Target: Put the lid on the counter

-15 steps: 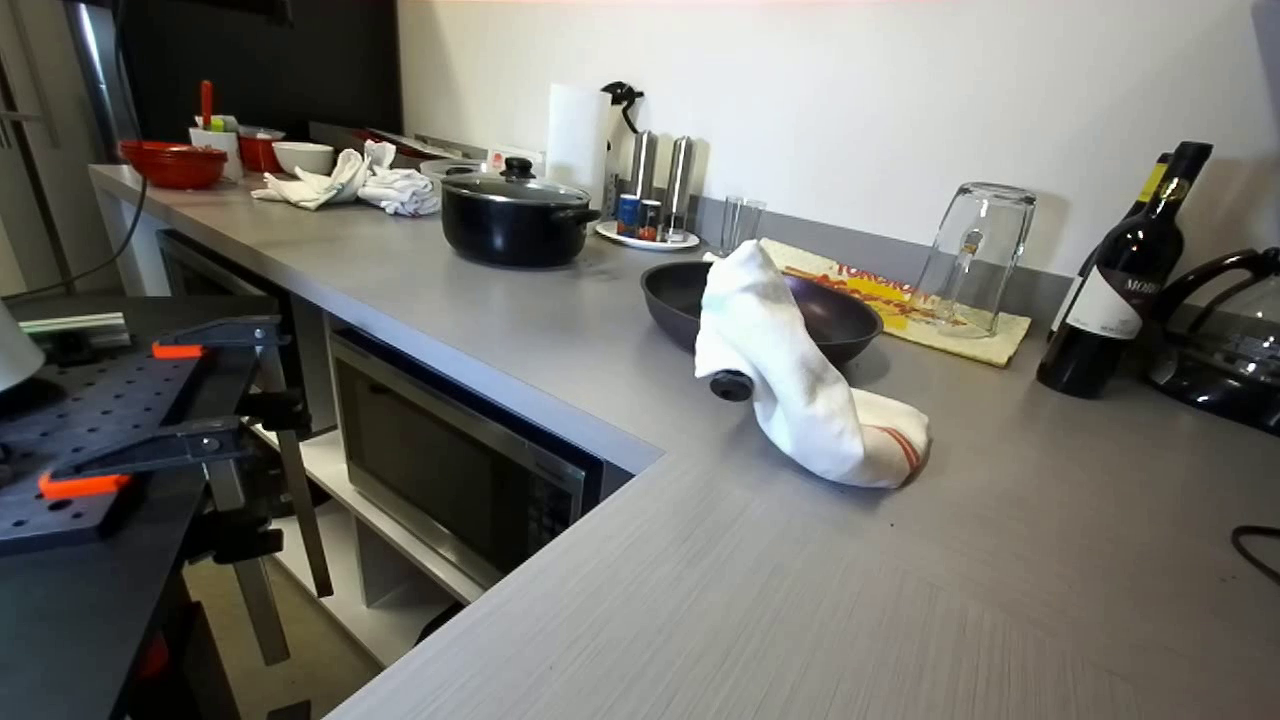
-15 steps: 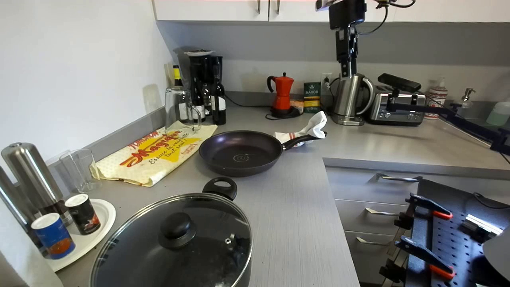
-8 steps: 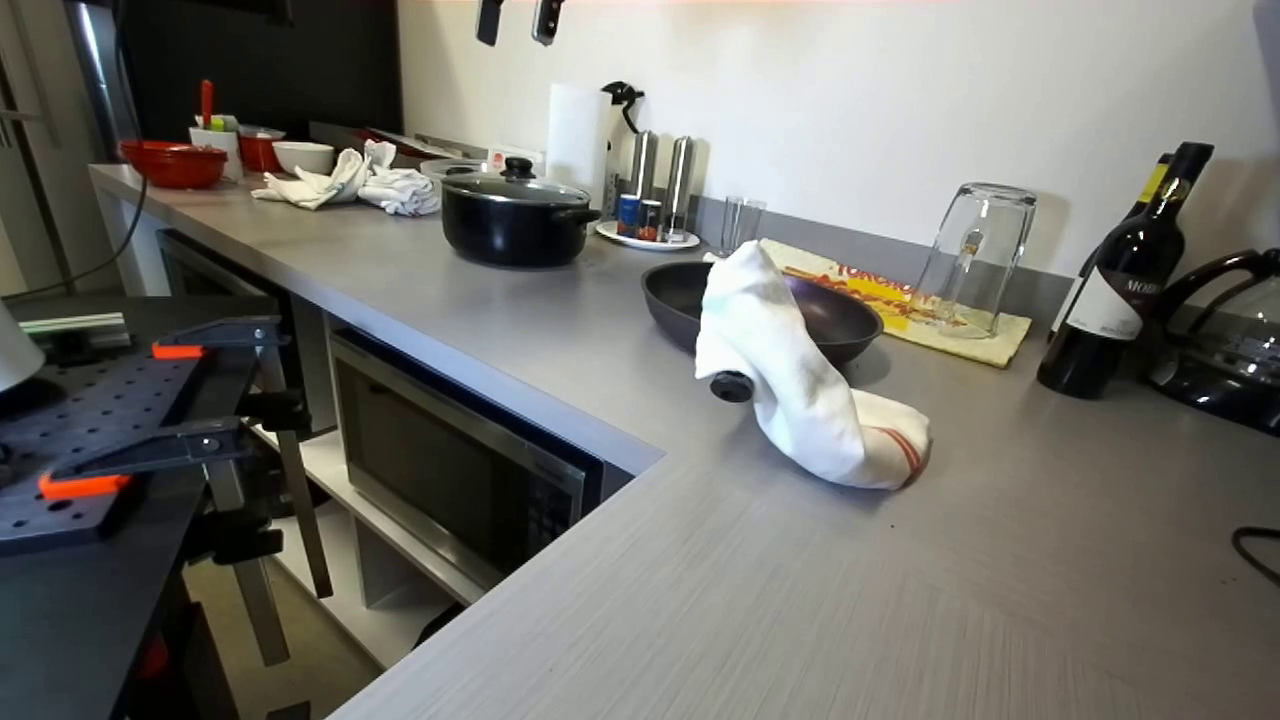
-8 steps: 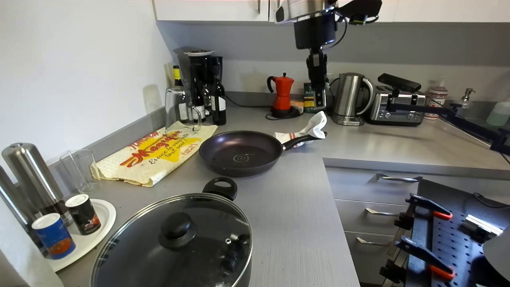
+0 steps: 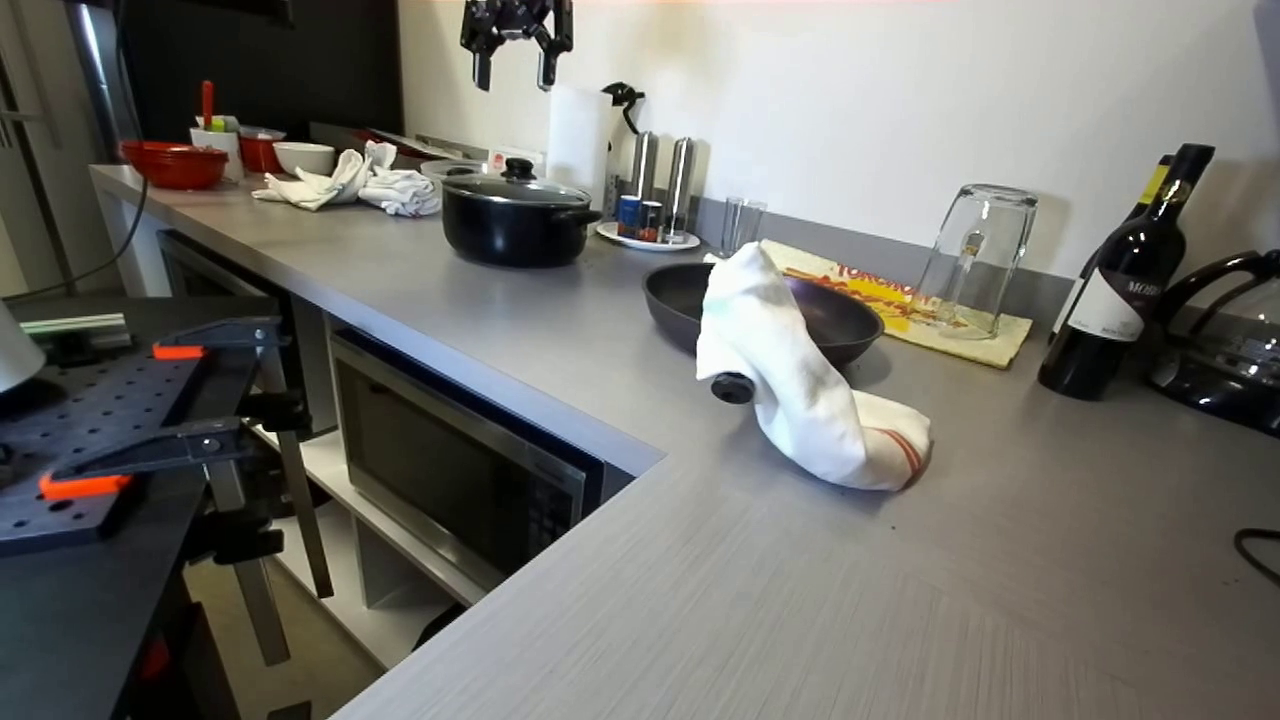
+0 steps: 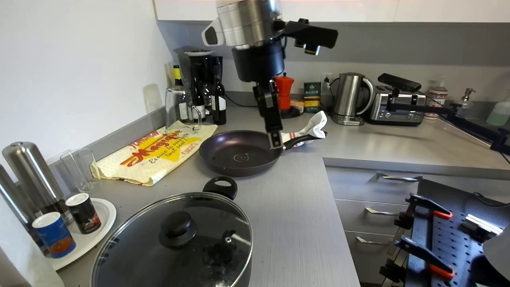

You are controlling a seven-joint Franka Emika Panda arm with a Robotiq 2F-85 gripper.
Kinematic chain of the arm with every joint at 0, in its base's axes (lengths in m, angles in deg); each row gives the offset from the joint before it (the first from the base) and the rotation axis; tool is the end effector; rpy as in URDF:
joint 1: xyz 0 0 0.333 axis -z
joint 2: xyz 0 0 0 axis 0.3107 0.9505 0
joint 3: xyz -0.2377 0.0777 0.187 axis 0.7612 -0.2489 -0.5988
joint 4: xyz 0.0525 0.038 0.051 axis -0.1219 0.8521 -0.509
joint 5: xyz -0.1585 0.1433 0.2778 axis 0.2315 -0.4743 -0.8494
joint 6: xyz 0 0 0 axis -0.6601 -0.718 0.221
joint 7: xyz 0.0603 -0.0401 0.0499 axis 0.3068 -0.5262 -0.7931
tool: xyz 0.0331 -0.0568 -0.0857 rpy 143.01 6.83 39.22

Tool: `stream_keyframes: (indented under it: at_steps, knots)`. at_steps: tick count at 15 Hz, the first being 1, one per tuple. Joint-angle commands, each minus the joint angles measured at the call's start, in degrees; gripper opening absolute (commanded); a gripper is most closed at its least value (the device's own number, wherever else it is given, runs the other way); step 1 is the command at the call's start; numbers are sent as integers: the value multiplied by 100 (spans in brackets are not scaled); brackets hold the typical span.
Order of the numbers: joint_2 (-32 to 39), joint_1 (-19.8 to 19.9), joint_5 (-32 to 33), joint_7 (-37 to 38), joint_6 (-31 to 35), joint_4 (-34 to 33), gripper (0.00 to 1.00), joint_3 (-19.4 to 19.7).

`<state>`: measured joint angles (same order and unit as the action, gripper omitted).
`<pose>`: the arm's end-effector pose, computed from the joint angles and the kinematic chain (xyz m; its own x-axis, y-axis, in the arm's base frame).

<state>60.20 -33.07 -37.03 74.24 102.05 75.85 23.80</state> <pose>0.4603 0.2487 0.4178 0.7404 0.6385 -0.2100 0.6692 -0.7293 0.1425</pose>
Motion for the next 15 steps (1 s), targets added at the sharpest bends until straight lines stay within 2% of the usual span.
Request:
stream_keyframes:
  at_steps: [1,5,9,15]
  knots:
    - [1080,-124,482,-222,-1,-1122,100,71]
    - [1972,-161,548,-633,185,-2061,100,160]
    - [2496,-280,445,-1040,169,-2712,100,127]
    - [2659,-592,420,-1251,116,-2804,100,36]
